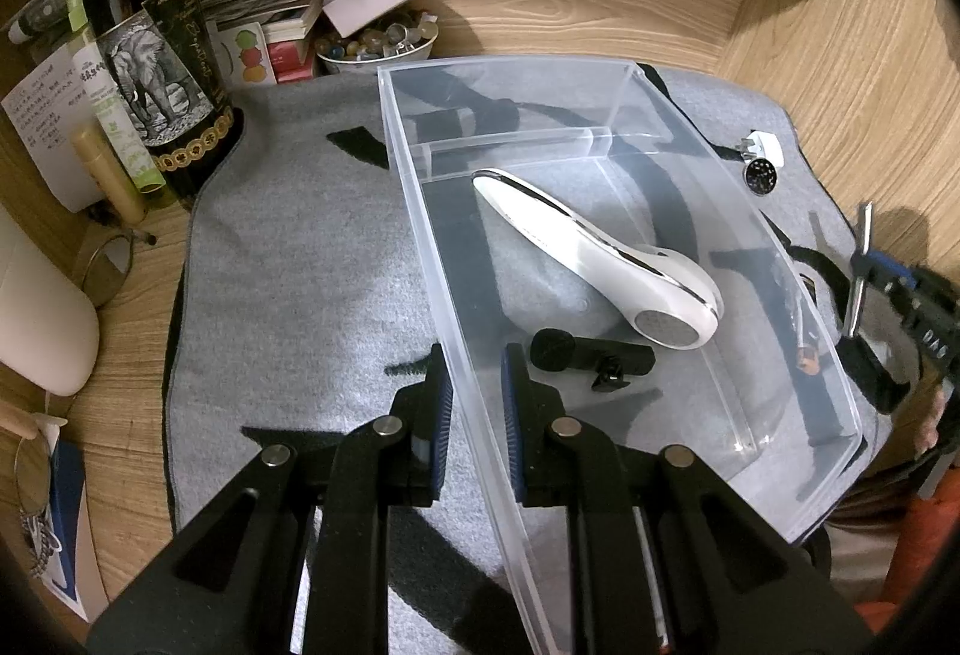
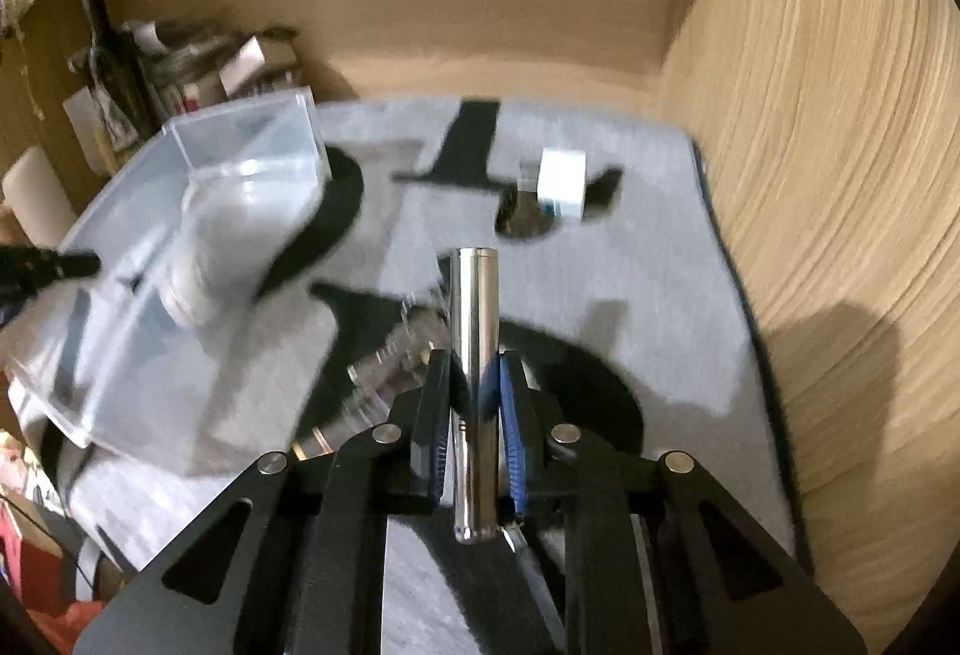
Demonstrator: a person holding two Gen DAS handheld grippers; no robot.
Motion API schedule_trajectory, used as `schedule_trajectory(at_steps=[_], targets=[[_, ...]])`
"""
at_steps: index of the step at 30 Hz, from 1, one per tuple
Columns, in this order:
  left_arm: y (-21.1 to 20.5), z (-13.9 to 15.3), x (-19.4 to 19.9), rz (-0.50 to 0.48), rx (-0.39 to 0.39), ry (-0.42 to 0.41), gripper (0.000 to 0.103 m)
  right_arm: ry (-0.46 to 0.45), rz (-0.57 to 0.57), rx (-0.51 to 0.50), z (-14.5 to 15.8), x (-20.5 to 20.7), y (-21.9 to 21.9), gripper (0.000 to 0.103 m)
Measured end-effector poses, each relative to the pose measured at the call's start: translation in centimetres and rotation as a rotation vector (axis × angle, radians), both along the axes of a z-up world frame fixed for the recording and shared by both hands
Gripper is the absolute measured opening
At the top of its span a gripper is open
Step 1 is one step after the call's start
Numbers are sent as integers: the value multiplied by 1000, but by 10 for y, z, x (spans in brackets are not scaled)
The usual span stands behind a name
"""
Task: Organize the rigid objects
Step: 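Place the silver cylinder into the clear box with the right tool and release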
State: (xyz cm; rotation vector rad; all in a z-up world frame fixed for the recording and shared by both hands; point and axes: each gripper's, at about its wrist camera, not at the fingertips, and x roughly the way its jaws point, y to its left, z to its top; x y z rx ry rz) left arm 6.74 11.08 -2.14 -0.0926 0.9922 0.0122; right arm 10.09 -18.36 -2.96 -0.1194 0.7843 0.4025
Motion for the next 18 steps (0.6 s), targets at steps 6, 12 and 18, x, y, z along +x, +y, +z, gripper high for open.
schedule_trajectory(at_steps=[6, 12, 18], targets=[[0, 0, 0, 0, 0, 0, 15, -106, 36, 53, 38, -2, 15, 14], [0, 0, 0, 1, -1, 0, 15, -216, 102, 112, 80, -11, 36, 14], [0, 0, 0, 1, 0, -1, 15, -292, 217, 148, 110, -24, 74, 14]])
